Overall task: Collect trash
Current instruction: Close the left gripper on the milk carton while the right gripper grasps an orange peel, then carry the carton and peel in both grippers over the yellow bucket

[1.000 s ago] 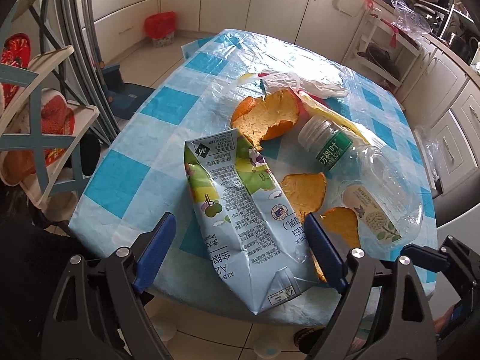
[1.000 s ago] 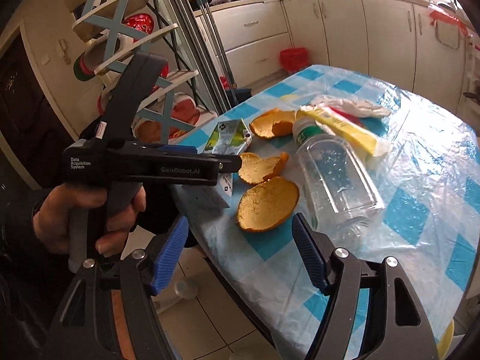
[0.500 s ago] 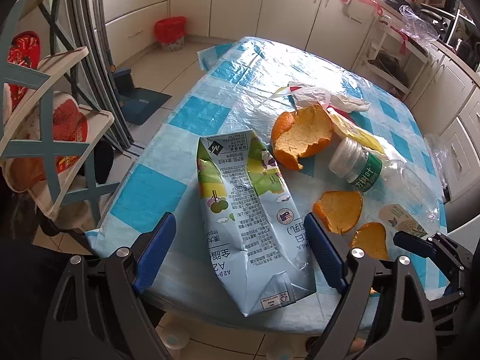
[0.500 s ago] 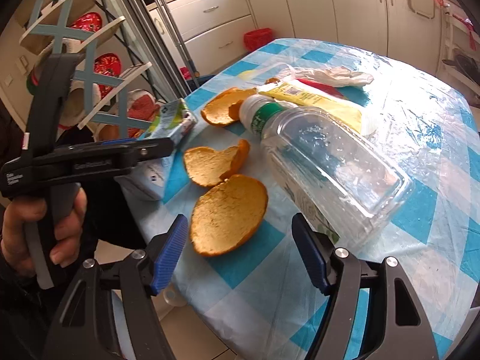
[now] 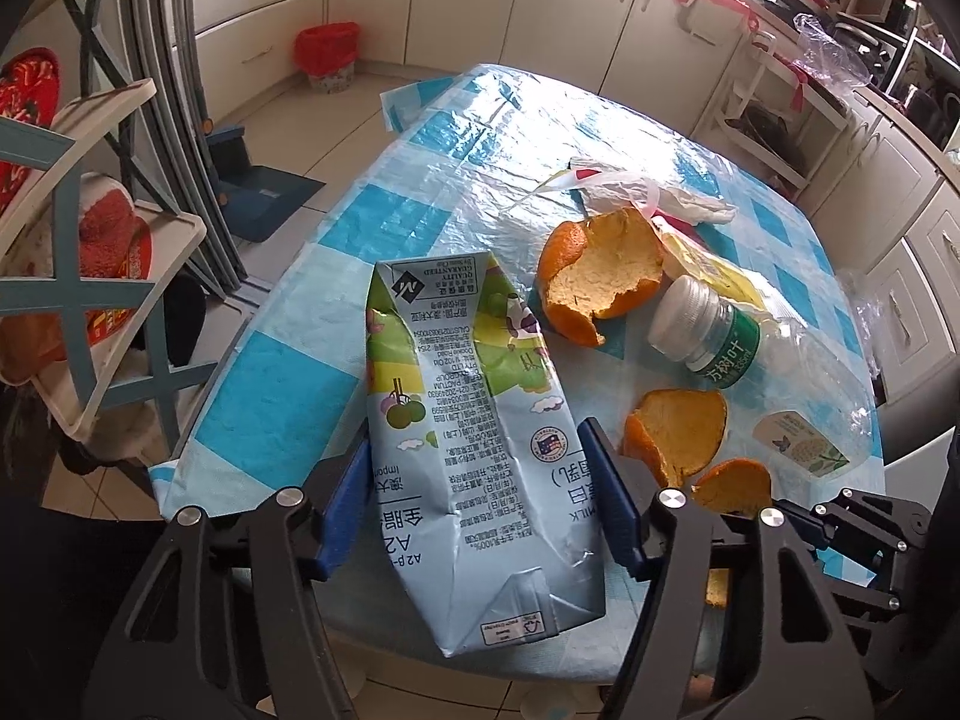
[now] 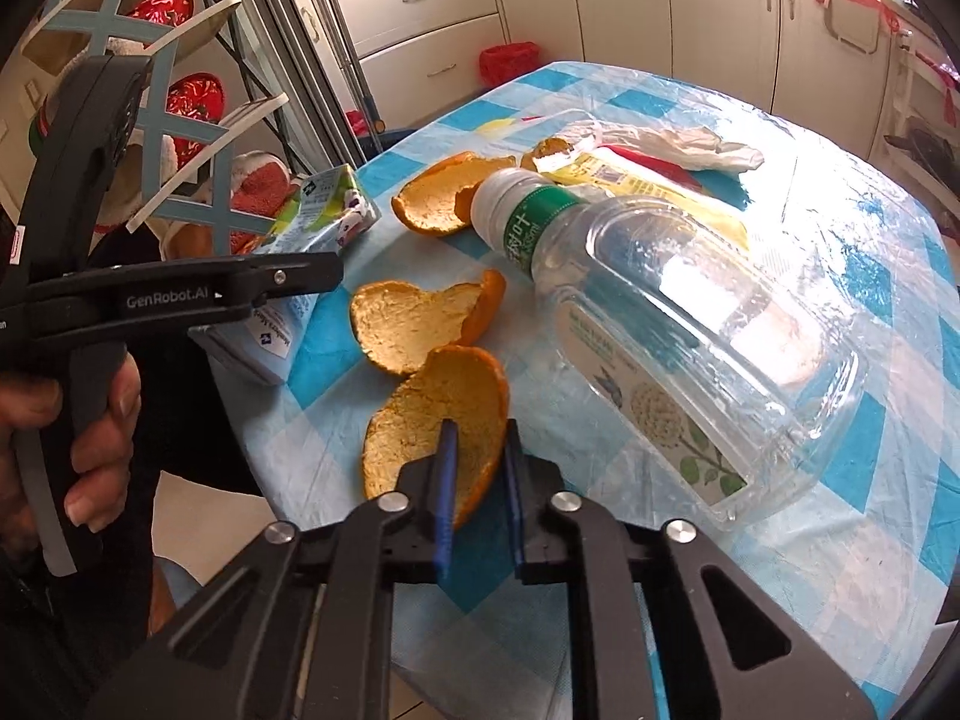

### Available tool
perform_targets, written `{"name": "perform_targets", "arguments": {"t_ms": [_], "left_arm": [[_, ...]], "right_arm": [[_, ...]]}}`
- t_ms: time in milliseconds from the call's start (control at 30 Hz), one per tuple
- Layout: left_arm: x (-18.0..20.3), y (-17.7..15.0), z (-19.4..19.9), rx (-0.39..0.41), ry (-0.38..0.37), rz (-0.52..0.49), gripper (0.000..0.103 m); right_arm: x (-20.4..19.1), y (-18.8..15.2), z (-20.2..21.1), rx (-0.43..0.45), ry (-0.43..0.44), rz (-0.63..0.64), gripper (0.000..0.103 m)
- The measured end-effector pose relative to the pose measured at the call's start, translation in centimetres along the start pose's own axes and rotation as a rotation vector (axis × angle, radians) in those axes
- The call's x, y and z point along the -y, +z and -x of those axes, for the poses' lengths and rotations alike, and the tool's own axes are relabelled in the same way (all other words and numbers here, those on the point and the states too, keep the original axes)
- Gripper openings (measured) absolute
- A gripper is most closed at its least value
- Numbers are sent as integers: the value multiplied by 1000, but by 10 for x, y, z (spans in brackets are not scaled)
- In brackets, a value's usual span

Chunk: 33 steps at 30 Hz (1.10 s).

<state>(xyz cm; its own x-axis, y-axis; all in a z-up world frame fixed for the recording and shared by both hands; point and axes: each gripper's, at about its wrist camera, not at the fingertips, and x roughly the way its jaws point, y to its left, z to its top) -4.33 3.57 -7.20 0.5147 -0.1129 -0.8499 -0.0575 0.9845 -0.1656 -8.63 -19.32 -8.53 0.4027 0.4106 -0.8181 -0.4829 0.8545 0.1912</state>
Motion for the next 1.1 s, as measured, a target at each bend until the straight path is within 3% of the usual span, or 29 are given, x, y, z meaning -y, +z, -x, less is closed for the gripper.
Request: {"name": "perform_targets", "arguments": {"t_ms": [133, 367, 600, 700, 867, 1100], "left_arm": [[-3, 0, 7, 30, -4, 23, 61], [5, 1, 33, 155, -36, 8, 58], [17, -1, 35, 157, -34, -25, 58], [18, -2, 46, 201, -57, -26, 58], [35, -5, 65, 272, -77, -76, 58], [69, -10, 82, 313, -113, -150, 58]], "right_arm": [[-4, 0, 9, 27, -8, 23, 7], [-1, -3, 41, 127, -3, 33, 6], [12, -4, 71, 224, -30, -7, 6], [21, -5, 84, 266, -44, -36, 6], [39, -5, 101, 318, -76, -96, 6], [65, -15, 121, 360, -133, -161, 6]]}}
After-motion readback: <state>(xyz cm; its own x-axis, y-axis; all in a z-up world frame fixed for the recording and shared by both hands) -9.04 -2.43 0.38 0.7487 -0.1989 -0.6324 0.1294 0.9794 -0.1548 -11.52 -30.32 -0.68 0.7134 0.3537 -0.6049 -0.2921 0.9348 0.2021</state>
